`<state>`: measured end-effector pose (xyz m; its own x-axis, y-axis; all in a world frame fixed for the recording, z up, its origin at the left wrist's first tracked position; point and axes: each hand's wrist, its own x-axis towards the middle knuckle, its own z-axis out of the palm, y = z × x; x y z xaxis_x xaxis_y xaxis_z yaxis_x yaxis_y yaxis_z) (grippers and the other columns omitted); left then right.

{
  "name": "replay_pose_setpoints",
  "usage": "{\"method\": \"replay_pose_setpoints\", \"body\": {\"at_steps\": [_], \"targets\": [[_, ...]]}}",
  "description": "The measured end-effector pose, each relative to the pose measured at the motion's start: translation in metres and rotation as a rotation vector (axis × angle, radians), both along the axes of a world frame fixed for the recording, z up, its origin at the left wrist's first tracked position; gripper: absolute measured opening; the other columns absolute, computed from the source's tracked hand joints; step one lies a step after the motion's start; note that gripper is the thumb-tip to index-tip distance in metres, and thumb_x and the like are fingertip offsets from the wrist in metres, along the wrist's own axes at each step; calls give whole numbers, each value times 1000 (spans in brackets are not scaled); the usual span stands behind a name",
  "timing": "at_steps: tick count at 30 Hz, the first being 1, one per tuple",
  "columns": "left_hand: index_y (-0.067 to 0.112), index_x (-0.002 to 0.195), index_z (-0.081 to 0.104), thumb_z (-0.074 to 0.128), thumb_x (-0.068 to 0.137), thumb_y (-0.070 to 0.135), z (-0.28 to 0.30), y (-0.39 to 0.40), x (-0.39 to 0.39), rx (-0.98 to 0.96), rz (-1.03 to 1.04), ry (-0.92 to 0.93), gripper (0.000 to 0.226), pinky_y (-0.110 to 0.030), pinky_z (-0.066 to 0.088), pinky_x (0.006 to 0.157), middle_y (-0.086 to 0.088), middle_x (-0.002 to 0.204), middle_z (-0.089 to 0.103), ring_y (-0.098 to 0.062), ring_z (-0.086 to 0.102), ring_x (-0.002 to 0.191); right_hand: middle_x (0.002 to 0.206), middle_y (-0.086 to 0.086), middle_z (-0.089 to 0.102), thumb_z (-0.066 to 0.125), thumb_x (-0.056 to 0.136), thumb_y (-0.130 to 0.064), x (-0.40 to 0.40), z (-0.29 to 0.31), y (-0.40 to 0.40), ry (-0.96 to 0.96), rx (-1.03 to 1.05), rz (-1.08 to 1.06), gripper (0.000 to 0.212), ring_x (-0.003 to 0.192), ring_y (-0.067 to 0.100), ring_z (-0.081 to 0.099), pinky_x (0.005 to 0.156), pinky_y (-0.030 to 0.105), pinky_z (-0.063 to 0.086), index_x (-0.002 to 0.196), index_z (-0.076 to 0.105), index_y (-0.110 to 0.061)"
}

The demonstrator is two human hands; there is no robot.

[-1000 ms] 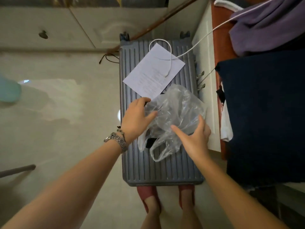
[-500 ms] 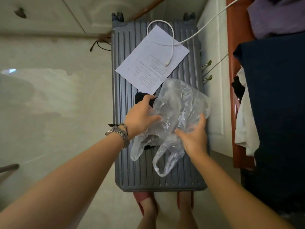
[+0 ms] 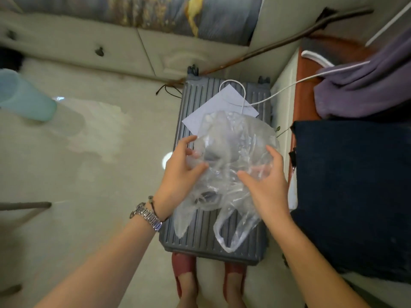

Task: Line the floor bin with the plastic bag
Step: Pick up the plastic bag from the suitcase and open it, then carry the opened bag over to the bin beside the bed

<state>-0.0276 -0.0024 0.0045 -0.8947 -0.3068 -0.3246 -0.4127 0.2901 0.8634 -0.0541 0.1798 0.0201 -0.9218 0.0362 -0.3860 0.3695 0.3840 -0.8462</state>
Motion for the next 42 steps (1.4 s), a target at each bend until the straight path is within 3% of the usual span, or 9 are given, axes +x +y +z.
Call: {"method": "replay_pose_setpoints", "body": {"at_steps": [7, 15, 20, 25, 29, 34, 37, 40, 42], "targets": [[35, 130, 39, 76, 72, 18, 123, -1, 29, 32, 239, 114, 71, -34, 59, 60, 5, 97, 54, -16, 63, 66, 139, 4, 44, 78, 72, -19, -9, 120, 2, 118, -17, 258, 80, 120, 17, 48, 102, 42, 44, 138, 33, -30], [35, 112, 53, 71, 78, 14, 268, -14, 69, -55, 370, 276, 44, -32, 59, 57, 5, 106, 59, -17, 69, 68, 136, 2, 39, 77, 73, -24, -10, 251, -29, 310, -42, 490, 77, 106, 7, 40, 83, 22, 35, 136, 32, -36], [40, 111, 53, 73, 76, 18, 340, -37, 113, -188, 490, 381, 46, -24, 56, 49, 8, 104, 60, -19, 67, 65, 130, -1, 41, 78, 70, -27, 13, 321, -72, 404, -126, 548, 86, 103, 9, 40, 88, 28, 36, 139, 27, -37], [47, 105, 53, 73, 74, 25, 376, -82, 176, -292, 627, 373, 44, -33, 59, 58, 15, 103, 61, -16, 65, 66, 132, 8, 41, 80, 68, -24, 55, 361, -135, 478, -159, 658, 92, 105, 15, 44, 90, 32, 39, 141, 26, -31], [44, 109, 51, 71, 76, 29, 398, -127, 222, -393, 702, 360, 42, -30, 59, 61, 15, 107, 58, -10, 64, 71, 115, 2, 37, 78, 70, -26, 93, 379, -194, 499, -162, 744, 88, 98, 16, 44, 82, 29, 36, 140, 25, -33], [36, 114, 54, 69, 78, 29, 417, -199, 274, -435, 744, 391, 39, -29, 59, 60, 12, 111, 59, -11, 64, 76, 110, -3, 26, 75, 73, -27, 139, 395, -273, 571, -161, 758, 82, 75, 0, 40, 75, 25, 34, 139, 27, -32], [34, 116, 54, 68, 80, 28, 423, -248, 299, -446, 730, 391, 39, -25, 58, 61, 10, 113, 58, -12, 63, 79, 111, -3, 25, 75, 73, -26, 164, 400, -323, 578, -175, 767, 81, 79, 3, 41, 76, 24, 34, 139, 28, -33], [33, 116, 56, 67, 79, 28, 431, -296, 319, -477, 713, 393, 39, -13, 49, 53, 10, 112, 60, -5, 58, 65, 114, -2, 27, 75, 73, -29, 187, 406, -370, 571, -190, 771, 82, 94, 15, 43, 82, 26, 35, 139, 27, -35], [33, 117, 56, 67, 79, 29, 438, -324, 330, -490, 702, 389, 40, -18, 53, 60, 10, 111, 60, -5, 58, 66, 116, -1, 28, 75, 74, -29, 196, 412, -396, 581, -202, 774, 82, 101, 16, 44, 86, 25, 34, 140, 28, -32]]}}
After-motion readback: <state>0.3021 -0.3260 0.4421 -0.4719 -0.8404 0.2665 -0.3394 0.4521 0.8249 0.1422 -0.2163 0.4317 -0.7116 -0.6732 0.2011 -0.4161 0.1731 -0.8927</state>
